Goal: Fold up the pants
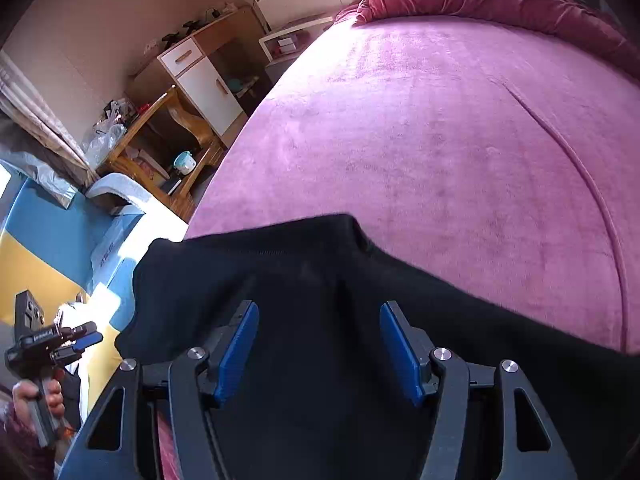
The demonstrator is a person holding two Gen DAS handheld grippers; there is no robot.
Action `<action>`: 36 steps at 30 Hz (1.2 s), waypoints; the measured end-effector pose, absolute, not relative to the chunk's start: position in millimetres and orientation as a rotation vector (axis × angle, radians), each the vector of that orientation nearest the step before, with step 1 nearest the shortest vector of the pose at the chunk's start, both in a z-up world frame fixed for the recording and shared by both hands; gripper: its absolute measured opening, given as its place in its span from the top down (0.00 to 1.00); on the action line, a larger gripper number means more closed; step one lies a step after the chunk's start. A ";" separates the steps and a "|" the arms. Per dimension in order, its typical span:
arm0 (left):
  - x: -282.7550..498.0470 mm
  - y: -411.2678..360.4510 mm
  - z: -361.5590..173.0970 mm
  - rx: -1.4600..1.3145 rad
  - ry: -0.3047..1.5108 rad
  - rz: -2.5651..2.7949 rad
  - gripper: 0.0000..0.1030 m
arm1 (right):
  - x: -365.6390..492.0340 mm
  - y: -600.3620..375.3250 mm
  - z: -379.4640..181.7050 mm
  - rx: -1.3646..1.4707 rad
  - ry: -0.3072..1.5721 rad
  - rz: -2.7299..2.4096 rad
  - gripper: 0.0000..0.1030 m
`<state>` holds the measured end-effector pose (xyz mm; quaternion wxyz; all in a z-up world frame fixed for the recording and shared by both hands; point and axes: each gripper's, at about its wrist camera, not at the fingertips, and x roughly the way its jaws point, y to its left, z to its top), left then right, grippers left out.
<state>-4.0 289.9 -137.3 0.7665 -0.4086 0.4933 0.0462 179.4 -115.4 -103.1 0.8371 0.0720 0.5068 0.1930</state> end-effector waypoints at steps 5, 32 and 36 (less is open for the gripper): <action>-14.7 288.3 -160.2 -0.967 1.109 0.076 0.70 | 134.2 -116.6 -124.5 0.146 1.114 0.410 0.38; -6.4 245.1 -152.8 -0.493 1.191 0.163 0.87 | 83.1 -112.8 -173.8 0.038 1.176 0.393 0.22; -5.2 229.2 -118.2 -0.391 1.072 0.195 0.76 | 86.0 -98.3 -175.6 0.035 1.190 0.397 0.10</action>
